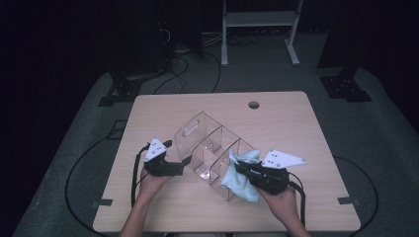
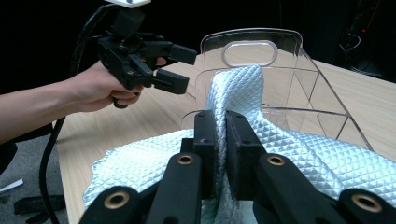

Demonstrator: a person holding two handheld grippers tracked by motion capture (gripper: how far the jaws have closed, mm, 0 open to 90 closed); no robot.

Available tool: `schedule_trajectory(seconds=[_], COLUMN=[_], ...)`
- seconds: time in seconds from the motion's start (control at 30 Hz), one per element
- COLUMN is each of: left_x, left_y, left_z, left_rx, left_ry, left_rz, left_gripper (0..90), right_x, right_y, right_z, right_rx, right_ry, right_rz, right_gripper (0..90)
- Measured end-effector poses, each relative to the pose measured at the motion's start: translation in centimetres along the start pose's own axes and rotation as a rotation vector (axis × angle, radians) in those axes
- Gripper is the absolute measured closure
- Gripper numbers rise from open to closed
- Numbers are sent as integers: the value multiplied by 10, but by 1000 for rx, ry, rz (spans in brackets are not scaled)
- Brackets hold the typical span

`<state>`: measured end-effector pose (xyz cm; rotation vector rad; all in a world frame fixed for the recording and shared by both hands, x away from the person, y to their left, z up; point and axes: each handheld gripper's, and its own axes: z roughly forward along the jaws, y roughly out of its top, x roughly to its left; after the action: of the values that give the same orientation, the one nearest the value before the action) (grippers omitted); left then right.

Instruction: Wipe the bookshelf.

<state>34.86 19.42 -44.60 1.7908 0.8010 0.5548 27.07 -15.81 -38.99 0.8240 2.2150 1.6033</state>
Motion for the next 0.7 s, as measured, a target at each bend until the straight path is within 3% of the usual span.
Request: schedule_trajectory(seconds=[0.43,0.5,0.7], left_x=[1,2,4], left_y=[1,2,1], left_z=[20,25,27], left_rx=[16,34,22], left_ry=[-31,-38,-45], left_rz=[3,9,1], left_gripper=[29,45,105], right_x=[0,1,7], right_y=[1,2,1], right_z=[0,0,0], right_rx=[9,11,17], right_ry=[0,0,20], right_rz=[-3,-5,-7], right_gripper=[830,830,830])
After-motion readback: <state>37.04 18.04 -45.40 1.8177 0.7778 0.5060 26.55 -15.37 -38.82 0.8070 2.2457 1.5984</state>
